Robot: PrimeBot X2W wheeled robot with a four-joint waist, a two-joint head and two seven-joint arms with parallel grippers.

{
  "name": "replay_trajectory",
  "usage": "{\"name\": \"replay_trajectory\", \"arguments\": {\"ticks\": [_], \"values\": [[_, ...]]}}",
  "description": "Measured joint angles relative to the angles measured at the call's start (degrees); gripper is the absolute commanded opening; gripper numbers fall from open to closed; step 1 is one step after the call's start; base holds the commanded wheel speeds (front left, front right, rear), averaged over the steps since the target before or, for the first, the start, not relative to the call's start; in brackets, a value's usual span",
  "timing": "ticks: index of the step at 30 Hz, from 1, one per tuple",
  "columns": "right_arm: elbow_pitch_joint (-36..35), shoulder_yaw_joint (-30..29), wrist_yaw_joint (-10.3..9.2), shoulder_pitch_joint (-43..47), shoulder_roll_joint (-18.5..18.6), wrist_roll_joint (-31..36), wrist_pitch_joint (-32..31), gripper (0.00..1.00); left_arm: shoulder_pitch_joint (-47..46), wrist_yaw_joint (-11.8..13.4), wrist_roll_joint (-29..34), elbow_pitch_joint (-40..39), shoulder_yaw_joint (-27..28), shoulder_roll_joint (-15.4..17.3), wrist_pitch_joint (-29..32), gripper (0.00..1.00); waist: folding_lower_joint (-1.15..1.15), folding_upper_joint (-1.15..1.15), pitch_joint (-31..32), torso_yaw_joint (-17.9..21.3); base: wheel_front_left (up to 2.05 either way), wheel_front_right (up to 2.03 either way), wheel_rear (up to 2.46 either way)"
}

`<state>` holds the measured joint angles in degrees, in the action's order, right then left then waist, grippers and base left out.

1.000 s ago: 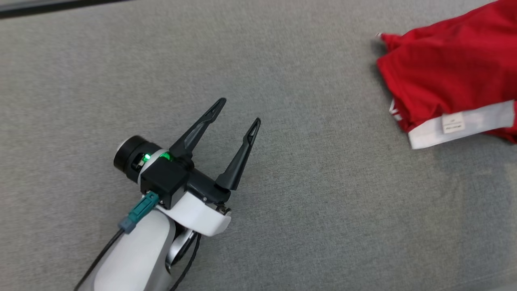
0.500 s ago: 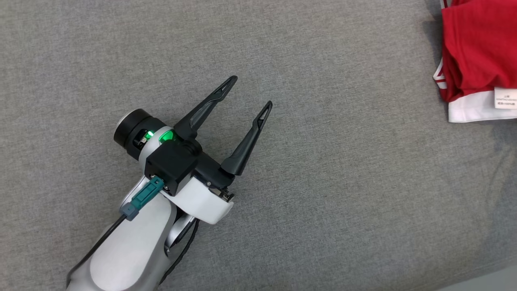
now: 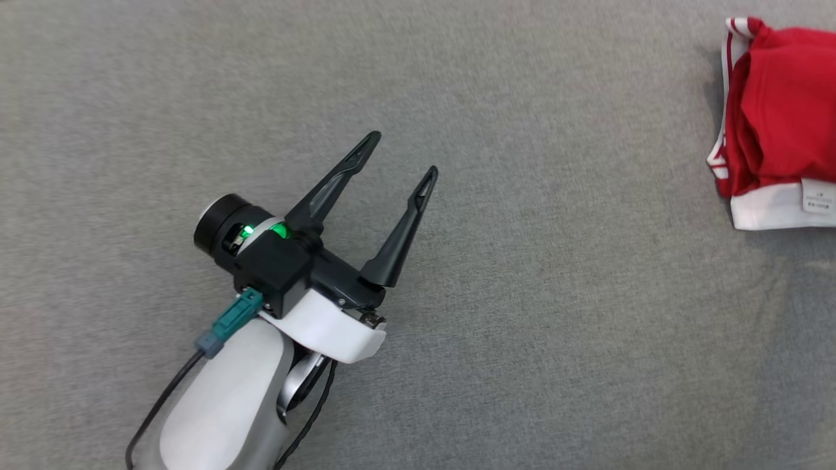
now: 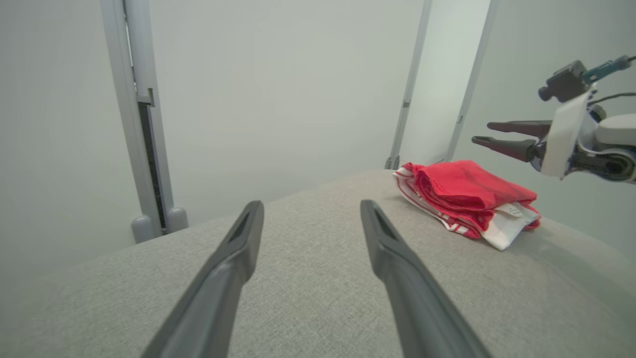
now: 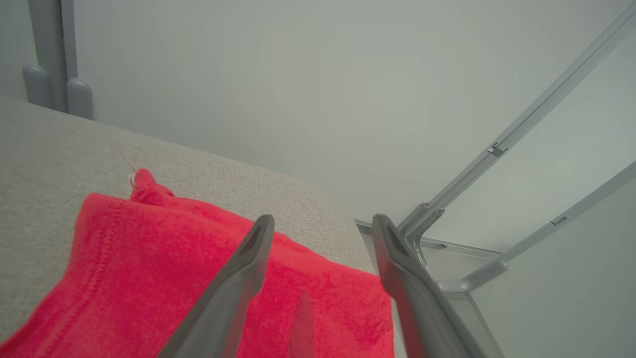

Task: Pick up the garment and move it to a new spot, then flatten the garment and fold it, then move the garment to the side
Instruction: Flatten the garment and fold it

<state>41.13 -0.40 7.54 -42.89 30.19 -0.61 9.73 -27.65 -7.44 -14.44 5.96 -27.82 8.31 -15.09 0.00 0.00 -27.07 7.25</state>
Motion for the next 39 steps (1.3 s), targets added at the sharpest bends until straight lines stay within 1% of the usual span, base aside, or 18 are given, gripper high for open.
{"name": "replay_trajectory", "arguments": {"ticks": [6,7,11,15,20,27,29,32,36,39], "values": [[-3.5,4.0,0.00,2.0,-4.0,-3.8,1.5,1.00,3.6,0.0,-0.4,0.8,4.0,-1.3,0.0,1.00,0.00,0.00,5.3,-2.7,0.00,0.00,0.00],[-5.1,5.6,0.00,3.4,-5.3,-5.2,2.1,1.00,4.9,0.0,-0.5,1.2,6.0,-1.7,0.0,1.00,0.00,0.00,7.2,-3.9,0.00,0.00,0.00],[-8.8,7.0,0.00,6.7,-8.2,-8.5,2.9,1.00,7.8,0.0,0.0,2.1,9.9,-1.7,0.0,1.00,0.00,0.00,10.6,-6.3,0.00,0.00,0.00],[-12.3,6.4,0.00,11.4,-12.2,-11.3,4.0,1.00,10.5,0.6,0.9,2.9,13.4,-2.1,0.0,1.00,0.00,0.00,13.5,-8.8,0.00,0.00,0.00],[-15.9,6.0,0.00,18.1,-17.2,-11.9,5.0,1.00,14.2,0.5,0.8,3.7,16.2,-3.2,0.0,1.00,0.00,0.00,16.7,-11.4,0.00,0.00,0.00],[-21.0,2.7,0.00,27.5,-24.3,-12.6,5.2,1.00,18.8,0.4,1.2,5.3,18.8,-4.2,0.0,1.00,0.00,0.00,20.2,-13.2,0.00,0.00,0.00],[-22.4,2.5,-0.01,29.9,-25.6,-13.4,5.2,1.00,19.7,0.3,0.7,5.8,20.0,-4.6,0.0,1.00,0.00,0.00,20.8,-13.4,0.00,0.00,0.00],[-23.3,4.0,-0.01,32.3,-26.7,-13.9,5.2,1.00,20.6,0.2,1.6,5.8,21.6,-5.0,0.0,1.00,0.00,0.00,21.1,-12.9,0.00,0.00,0.00],[-23.5,4.6,-0.01,33.7,-27.1,-13.5,5.2,1.00,21.7,0.1,2.6,5.5,22.6,-5.3,0.0,1.00,0.00,0.00,21.5,-12.3,0.00,0.00,0.00],[-23.6,5.3,-0.01,34.3,-27.2,-13.0,5.2,1.00,21.7,0.2,3.6,3.8,24.1,-5.4,0.0,1.00,0.00,0.00,21.7,-12.0,0.00,0.00,0.00]]}}
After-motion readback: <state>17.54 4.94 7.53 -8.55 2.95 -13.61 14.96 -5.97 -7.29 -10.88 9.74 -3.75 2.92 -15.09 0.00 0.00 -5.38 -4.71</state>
